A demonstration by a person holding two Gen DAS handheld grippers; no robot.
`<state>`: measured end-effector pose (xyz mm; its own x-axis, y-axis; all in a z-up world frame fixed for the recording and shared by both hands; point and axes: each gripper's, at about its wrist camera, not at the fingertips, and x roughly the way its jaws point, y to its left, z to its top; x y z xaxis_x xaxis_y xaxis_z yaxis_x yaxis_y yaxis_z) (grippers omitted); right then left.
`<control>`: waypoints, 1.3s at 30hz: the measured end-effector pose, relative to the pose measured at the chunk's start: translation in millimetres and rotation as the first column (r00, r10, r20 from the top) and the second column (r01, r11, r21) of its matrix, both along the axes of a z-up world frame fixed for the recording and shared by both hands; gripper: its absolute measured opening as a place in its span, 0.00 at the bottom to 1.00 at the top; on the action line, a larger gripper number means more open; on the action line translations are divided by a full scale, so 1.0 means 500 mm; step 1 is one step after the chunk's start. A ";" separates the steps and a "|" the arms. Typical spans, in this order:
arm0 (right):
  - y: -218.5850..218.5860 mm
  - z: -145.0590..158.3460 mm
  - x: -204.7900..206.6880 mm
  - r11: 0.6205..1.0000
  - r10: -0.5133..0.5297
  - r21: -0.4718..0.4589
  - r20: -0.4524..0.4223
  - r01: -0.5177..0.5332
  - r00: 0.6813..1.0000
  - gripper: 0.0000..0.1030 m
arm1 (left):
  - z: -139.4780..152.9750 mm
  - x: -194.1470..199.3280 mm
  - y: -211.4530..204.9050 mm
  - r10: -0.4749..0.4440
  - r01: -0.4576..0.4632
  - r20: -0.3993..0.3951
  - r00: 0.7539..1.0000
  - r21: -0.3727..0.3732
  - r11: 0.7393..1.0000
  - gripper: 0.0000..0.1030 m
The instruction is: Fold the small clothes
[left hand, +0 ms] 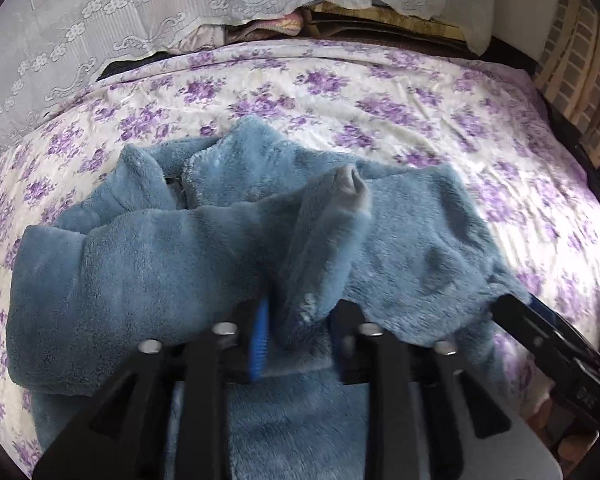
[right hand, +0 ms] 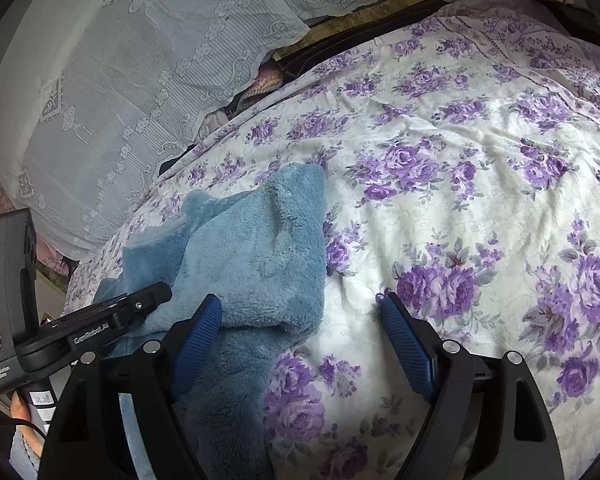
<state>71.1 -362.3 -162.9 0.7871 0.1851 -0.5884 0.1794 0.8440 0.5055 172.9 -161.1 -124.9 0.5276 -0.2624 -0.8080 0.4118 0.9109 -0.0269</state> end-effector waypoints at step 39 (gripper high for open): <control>0.188 0.115 0.173 0.978 0.126 -0.170 0.040 -0.118 0.991 0.14 | 0.045 0.111 0.402 0.392 -0.406 0.140 0.910 0.091 0.910 0.96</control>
